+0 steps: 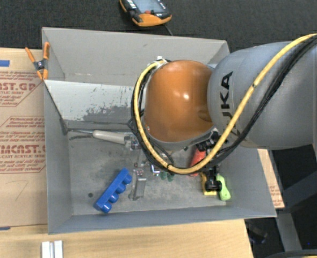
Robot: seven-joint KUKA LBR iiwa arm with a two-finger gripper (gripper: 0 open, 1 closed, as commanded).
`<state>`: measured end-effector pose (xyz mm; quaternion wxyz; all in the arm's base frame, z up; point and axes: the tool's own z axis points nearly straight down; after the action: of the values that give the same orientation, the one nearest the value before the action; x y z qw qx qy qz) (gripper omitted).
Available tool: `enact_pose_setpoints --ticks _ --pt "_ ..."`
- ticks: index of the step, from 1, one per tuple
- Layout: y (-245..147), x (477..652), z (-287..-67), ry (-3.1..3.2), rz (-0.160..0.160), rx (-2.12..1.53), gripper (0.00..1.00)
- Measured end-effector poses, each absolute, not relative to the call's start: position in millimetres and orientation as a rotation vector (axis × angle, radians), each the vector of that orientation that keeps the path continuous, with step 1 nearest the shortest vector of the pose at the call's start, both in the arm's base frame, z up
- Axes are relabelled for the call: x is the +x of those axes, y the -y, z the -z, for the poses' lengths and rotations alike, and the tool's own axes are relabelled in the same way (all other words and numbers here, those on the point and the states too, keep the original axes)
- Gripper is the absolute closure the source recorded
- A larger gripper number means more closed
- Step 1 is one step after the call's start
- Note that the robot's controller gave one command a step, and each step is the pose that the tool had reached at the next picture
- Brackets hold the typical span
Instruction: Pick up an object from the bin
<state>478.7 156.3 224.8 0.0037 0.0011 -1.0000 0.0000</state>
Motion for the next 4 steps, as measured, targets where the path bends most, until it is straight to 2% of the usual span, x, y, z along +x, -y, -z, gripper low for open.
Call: enact_pose_setpoints --ticks 1,2,3,4 --pt "-155 480.6 -229 3.142 0.002 0.001 0.00" --pt "-166 483.0 -113 3.109 0.002 0.463 0.00" --pt "-176 491.8 -162 3.066 0.004 0.743 0.00" --pt "-184 482.1 -99 3.023 0.005 0.849 0.00"
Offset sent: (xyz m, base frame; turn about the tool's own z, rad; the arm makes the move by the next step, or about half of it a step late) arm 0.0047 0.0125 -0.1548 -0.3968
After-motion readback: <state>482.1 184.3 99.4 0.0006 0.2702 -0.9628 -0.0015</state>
